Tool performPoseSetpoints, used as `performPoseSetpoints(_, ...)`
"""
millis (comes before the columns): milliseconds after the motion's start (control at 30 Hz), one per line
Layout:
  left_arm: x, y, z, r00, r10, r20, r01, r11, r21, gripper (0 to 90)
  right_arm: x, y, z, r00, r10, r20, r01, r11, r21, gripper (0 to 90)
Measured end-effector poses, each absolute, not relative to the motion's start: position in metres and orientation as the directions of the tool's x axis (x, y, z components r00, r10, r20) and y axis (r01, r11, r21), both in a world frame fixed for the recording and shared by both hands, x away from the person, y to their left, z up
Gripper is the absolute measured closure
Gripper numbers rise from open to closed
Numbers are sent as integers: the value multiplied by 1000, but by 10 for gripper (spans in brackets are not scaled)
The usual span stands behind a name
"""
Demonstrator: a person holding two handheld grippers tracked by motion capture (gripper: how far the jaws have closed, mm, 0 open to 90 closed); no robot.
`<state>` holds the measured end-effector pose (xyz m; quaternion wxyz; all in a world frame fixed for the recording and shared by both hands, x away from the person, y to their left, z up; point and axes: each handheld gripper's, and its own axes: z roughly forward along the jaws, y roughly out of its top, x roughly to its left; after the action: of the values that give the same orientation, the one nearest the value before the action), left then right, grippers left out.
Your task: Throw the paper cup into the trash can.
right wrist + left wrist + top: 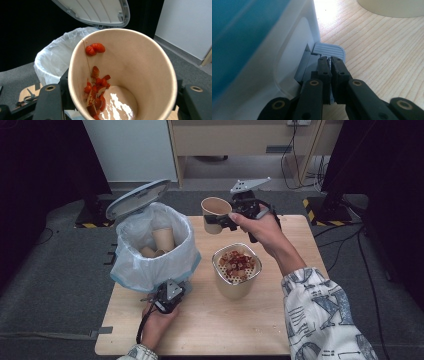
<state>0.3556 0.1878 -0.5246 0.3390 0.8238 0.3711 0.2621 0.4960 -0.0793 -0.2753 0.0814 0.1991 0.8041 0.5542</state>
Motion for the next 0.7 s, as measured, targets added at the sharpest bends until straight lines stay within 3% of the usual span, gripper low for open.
performPoseSetpoints(700, 356, 188, -525, 587, 789, 180, 434, -495, 753, 852, 493, -60, -277, -918, 386, 87, 222, 318, 922, 348)
